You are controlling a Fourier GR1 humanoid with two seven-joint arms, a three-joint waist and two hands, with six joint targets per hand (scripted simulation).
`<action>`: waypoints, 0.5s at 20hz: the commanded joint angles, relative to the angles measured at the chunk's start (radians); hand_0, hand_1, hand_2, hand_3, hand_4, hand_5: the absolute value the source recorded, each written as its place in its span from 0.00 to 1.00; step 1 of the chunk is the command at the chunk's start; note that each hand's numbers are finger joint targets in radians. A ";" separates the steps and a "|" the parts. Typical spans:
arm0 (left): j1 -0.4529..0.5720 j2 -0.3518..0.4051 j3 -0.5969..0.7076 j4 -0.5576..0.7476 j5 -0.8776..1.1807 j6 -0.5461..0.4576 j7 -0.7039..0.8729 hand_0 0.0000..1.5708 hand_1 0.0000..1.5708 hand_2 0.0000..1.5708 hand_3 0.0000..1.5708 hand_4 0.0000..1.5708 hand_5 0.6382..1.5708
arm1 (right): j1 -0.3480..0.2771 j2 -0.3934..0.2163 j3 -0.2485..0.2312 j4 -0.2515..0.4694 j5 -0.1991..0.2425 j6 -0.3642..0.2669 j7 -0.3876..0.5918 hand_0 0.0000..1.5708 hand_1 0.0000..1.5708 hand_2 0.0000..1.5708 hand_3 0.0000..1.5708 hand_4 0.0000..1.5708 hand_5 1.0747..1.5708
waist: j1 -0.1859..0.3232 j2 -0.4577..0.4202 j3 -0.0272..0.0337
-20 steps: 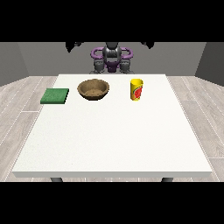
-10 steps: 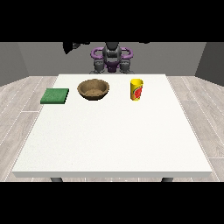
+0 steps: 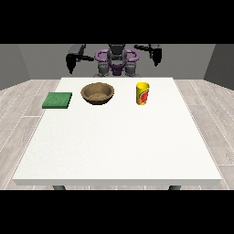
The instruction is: Pick the cup and pour the ball into the bowl, then pick the bowl and place it on the pad
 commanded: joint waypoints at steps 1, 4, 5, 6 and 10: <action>-0.084 0.063 0.078 0.105 0.008 -0.035 -0.056 0.00 0.00 0.00 0.00 0.00 0.66 | -0.071 -0.067 -0.058 0.075 -0.032 0.051 -0.036 0.00 0.00 0.00 0.00 0.00 0.98 | -0.014 0.078 0.0001; -0.154 0.092 0.140 0.235 0.012 -0.043 -0.118 0.00 0.00 0.00 0.00 0.00 0.66 | -0.092 -0.047 -0.047 0.093 -0.020 0.037 -0.082 0.00 0.00 0.00 0.00 0.00 0.98 | -0.046 0.087 -0.0002; -0.147 0.059 0.104 0.250 -0.029 -0.011 -0.132 0.00 0.00 0.00 0.00 0.00 0.66 | -0.107 -0.082 -0.072 0.149 -0.039 0.075 -0.090 0.00 0.00 0.00 0.00 0.00 0.98 | -0.042 0.085 0.0000; -0.156 0.069 0.138 0.315 -0.014 -0.017 -0.172 0.00 0.00 0.00 0.00 0.00 0.66 | -0.092 -0.087 -0.059 0.117 -0.032 0.075 -0.054 0.00 0.00 0.00 0.00 0.00 0.98 | -0.062 0.073 -0.0003; -0.141 0.000 0.090 0.419 -0.067 0.021 -0.277 0.00 0.00 0.00 0.00 0.00 0.67 | -0.125 -0.132 -0.100 0.193 -0.063 0.120 -0.076 0.00 0.00 0.00 0.00 0.00 0.98 | -0.053 0.056 -0.0001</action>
